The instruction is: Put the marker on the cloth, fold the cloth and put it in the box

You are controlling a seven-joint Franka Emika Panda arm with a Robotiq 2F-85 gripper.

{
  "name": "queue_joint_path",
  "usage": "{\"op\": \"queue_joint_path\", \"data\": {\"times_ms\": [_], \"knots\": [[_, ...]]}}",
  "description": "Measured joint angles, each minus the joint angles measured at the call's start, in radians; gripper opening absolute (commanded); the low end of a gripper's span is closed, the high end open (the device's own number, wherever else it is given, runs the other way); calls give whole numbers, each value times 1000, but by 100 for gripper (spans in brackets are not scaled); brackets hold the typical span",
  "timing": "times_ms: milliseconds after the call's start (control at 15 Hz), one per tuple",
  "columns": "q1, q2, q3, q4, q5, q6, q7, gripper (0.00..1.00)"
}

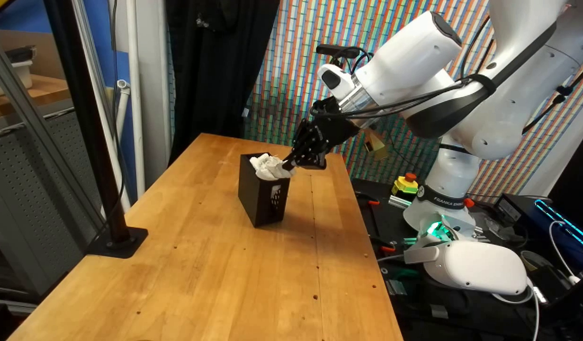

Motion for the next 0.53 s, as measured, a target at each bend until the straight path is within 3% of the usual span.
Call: {"op": "queue_joint_path", "data": {"times_ms": [533], "knots": [[-131,-11,42,85,-115,-20,102,10]]}}
